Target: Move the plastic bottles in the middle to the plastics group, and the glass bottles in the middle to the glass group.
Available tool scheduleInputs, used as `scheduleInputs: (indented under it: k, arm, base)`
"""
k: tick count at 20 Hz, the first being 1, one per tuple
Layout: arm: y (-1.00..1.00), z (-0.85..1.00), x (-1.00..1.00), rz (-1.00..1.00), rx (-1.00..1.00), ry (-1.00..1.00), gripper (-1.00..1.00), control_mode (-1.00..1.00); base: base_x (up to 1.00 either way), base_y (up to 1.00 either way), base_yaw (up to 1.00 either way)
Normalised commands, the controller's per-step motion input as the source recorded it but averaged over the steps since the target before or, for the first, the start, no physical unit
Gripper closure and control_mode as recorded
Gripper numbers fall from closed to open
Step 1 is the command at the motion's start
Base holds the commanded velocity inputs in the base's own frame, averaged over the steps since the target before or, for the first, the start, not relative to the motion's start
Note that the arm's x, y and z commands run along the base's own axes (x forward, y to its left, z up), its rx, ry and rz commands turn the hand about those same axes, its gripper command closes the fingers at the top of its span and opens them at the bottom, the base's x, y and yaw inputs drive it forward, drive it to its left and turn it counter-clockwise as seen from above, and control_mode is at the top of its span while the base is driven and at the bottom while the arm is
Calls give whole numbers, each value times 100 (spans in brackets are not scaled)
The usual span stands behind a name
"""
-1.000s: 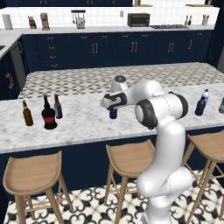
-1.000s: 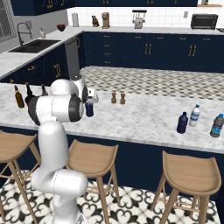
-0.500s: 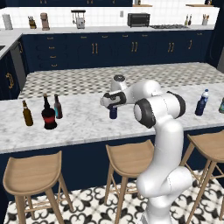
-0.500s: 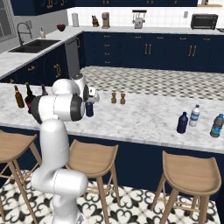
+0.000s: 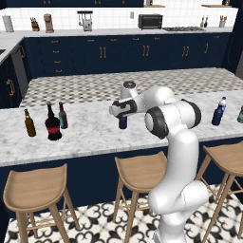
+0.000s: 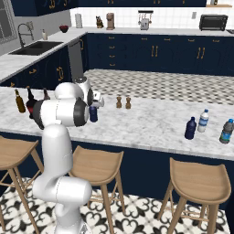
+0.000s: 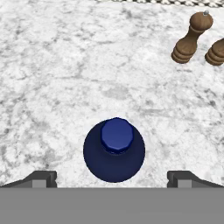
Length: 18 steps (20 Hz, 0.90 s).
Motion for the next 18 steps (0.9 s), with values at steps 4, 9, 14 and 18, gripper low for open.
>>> scheduleInputs:
  k: [4, 9, 14, 18]
  arm:
    - [-7, -2, 0, -2, 0, 0, -100, -100]
    - [0, -7, 6, -1, 0, 1, -100, -100]
    - [0, -16, 15, 0, 0, 1, -100, -100]
    - [0, -2, 15, 0, 0, 0, -100, -100]
  base:
    - [0, 0, 0]
    - [0, 0, 0]
    - [0, 0, 0]
    - [0, 0, 0]
